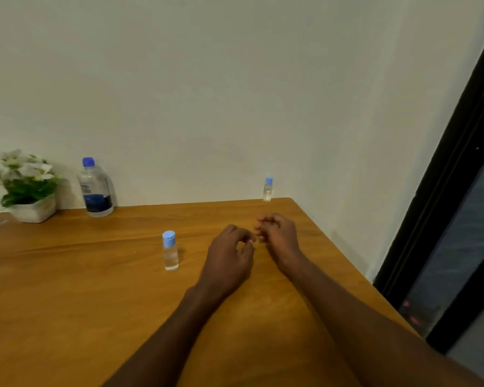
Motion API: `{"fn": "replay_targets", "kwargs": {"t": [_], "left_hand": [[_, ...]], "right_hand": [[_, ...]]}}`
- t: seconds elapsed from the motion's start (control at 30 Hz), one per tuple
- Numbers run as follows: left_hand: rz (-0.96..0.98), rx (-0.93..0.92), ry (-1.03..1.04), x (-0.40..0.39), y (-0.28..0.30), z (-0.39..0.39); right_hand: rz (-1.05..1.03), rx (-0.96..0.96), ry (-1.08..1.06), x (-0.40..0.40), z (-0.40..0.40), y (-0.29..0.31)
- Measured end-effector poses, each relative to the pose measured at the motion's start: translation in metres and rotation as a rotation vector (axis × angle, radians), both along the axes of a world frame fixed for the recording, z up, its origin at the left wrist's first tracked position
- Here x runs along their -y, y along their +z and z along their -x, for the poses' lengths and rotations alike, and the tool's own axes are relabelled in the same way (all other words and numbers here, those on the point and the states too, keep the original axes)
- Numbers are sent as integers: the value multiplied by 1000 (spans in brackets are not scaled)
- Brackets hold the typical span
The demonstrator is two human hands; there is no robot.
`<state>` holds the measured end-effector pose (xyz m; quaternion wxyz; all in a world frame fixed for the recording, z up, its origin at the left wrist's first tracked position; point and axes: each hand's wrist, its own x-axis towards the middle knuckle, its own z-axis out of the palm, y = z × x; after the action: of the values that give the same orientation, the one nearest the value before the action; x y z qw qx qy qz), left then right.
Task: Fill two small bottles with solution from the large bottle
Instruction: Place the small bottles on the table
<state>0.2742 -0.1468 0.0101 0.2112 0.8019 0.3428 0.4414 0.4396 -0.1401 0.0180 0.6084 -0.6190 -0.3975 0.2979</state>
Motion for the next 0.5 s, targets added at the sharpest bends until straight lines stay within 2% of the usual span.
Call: {"fn": "replay_targets", "kwargs": {"t": [0.07, 0.17, 0.33, 0.4, 0.5], "left_hand": [[53, 2, -1, 27, -1, 33], [137, -17, 75, 59, 1, 87], [69, -443, 619, 72, -10, 159], [95, -464, 676, 74, -12, 166], [77, -547, 630, 73, -14, 157]], "right_hand": [[-35, -135, 15, 23, 24, 0], [-41, -216, 57, 44, 60, 1], [-55, -201, 171, 51, 120, -6], [-50, -111, 184, 46, 143, -11], [4, 213, 185, 38, 162, -16]]}}
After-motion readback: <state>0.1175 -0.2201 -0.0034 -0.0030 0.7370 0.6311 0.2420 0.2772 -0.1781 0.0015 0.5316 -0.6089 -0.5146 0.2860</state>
